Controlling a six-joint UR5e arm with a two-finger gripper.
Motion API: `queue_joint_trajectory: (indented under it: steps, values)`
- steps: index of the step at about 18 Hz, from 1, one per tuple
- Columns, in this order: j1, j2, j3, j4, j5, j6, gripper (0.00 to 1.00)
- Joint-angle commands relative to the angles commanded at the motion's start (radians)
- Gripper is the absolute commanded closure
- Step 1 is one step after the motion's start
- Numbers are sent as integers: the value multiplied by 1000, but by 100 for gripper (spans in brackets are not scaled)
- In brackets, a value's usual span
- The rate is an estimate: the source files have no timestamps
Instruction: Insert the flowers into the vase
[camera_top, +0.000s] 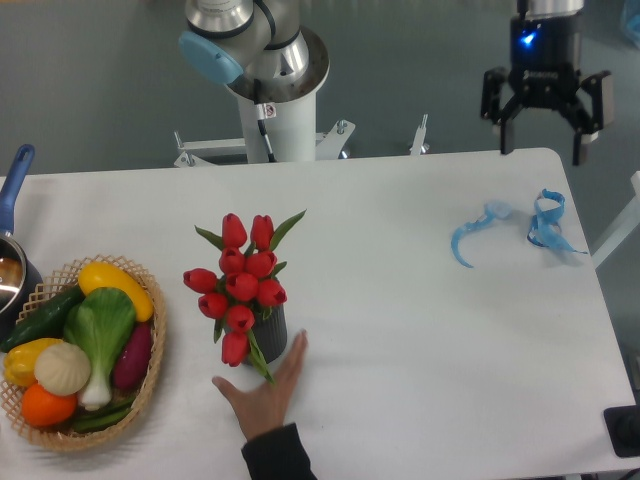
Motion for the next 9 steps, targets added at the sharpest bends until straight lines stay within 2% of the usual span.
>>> queue_joint_trajectory:
  steps: [4,9]
  values:
    - [43,3,0,-55,29,200,0]
    - [46,9,-8,-57,37,215,0]
